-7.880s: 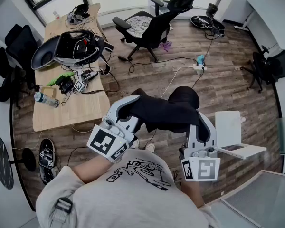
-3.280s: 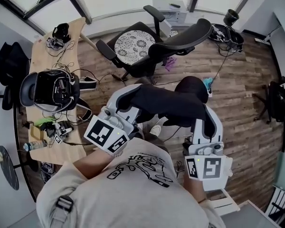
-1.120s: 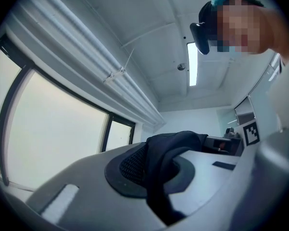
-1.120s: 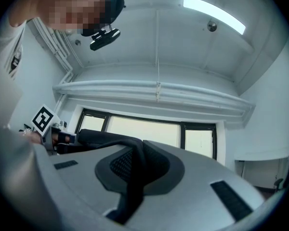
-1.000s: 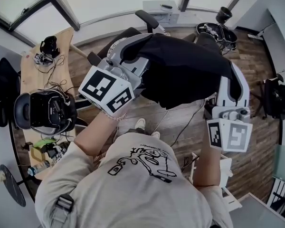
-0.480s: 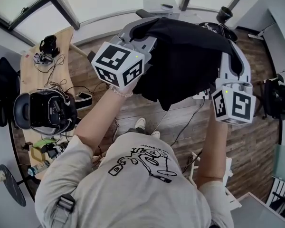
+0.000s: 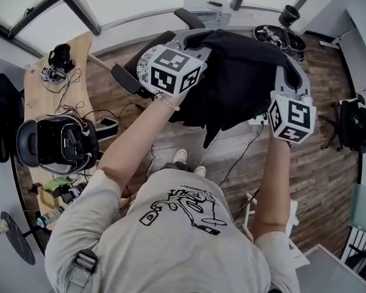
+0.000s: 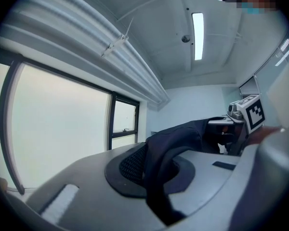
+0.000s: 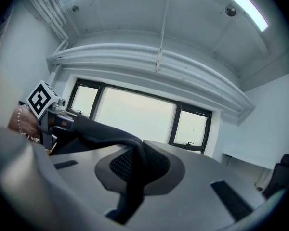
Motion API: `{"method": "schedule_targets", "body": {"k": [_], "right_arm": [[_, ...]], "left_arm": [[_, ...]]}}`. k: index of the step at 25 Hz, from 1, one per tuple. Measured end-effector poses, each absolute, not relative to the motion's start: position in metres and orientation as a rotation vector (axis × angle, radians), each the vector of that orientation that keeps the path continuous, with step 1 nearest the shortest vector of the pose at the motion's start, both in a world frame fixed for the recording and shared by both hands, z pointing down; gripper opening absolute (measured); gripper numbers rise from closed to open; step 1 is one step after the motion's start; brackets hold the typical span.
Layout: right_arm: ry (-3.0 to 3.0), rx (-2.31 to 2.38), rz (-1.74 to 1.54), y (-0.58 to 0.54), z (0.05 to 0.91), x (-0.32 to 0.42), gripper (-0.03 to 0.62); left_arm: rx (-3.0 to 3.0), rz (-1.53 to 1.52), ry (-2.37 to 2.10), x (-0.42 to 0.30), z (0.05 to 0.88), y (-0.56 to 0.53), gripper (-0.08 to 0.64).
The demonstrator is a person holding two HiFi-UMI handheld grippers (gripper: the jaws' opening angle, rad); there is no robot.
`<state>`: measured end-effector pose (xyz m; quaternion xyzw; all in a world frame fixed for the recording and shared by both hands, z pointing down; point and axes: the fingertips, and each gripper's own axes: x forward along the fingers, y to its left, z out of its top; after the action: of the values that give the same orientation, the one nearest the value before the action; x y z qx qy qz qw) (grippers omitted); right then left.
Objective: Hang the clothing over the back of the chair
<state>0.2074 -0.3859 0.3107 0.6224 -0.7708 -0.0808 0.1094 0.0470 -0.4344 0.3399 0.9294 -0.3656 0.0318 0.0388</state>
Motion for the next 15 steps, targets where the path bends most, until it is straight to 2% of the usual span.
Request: {"method": "schedule_targets", "body": {"k": [15], "right_arm": [[-2.138, 1.663, -0.19, -0.407, 0.37, 0.211, 0.009]], "left_arm": [[2.756, 0.342, -0.891, 0.076, 0.44, -0.451, 0.017]]}}
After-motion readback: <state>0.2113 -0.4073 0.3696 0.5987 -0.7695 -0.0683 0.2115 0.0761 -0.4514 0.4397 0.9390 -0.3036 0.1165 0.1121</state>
